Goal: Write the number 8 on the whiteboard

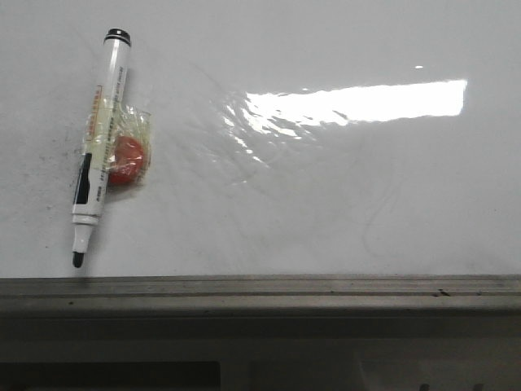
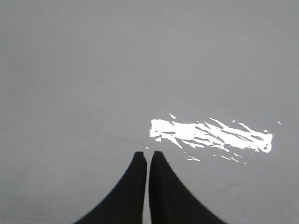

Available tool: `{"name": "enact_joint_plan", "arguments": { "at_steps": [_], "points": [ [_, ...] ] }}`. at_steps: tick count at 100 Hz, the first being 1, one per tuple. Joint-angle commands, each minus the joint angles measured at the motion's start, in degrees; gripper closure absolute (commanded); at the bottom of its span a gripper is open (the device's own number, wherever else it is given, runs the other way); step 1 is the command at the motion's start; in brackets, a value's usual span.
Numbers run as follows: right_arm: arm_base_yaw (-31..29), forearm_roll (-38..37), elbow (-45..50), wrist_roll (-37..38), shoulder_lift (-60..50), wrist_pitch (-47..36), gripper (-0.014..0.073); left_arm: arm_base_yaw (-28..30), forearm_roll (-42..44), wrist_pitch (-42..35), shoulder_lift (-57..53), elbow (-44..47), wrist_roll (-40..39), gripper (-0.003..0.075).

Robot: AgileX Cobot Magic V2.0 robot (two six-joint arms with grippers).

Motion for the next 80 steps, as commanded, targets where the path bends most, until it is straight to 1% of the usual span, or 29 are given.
{"name": "enact_joint_plan", "arguments": {
  "at_steps": [1, 4, 9, 14, 18, 31, 38, 43, 46, 54, 58, 64, 80],
  "points": [
    [0.50, -0.03, -4.76, -0.04, -1.19, 5.37, 0.0657, 0.14, 0.07, -0.53, -1.44, -2.11, -0.13, 0.0741],
    [0.95, -0.18, -6.39, -0.39, -1.04, 11.32, 0.0657, 0.14, 1.09, 2.95, -0.89, -3.54, -0.13, 0.0741],
    [1.54, -0.75, -8.80, -1.69, -0.25, 17.94, 0.0657, 0.14, 3.22, 7.90, 0.62, -6.27, -0.13, 0.0741],
    [1.97, -0.75, -10.72, -2.10, 1.07, 21.98, 0.0657, 0.14, 4.59, 11.63, 2.35, -8.88, -0.13, 0.0741],
    [2.32, -0.75, -11.52, -2.36, 2.06, 23.65, 0.0657, 0.14, 4.58, 13.11, 3.68, -10.60, -0.13, 0.0741],
    [3.13, -0.75, -14.16, -4.46, 5.65, 26.77, 0.0657, 0.14, 4.44, 14.09, 7.72, -13.84, -0.13, 0.0741],
    [3.22, -0.75, -15.62, -8.45, 7.20, 30.46, 0.0657, 0.14, 4.57, 14.09, 9.03, -14.45, -0.13, 0.0741],
    [3.22, -0.44, -16.20, -13.05, 8.08, 32.66, 0.0657, 0.14, 4.57, 14.09, 10.12, -14.58, -0.13, 0.0740],
    [3.22, -0.44, -16.30, -14.36, 8.39, 33.74, 0.0657, 0.14, 4.57, 14.09, 10.61, -14.58, -0.13, 0.0740],
    [3.22, -0.44, -16.30, -14.62, 8.94, 34.04, 0.0657, 0.14, 4.57, 14.44, 11.93, -14.58, -0.13, 0.0733],
    [3.22, -0.44, -16.30, -14.62, 9.03, 33.72, 0.0657, 0.14, 4.57, 14.44, 12.67, -14.58, -0.13, 0.0713],
    [3.22, -0.44, -16.30, -14.62, 9.03, 33.13, 0.0657, 0.14, 4.57, 13.86, 13.72, -14.58, -0.13, 0.0664],
    [3.22, 0.41, -16.30, -14.62, 9.03, 32.04, 0.0657, 0.14, 4.22, 9.05, 16.79, -14.58, -0.13, 0.0527]
  ]
}}
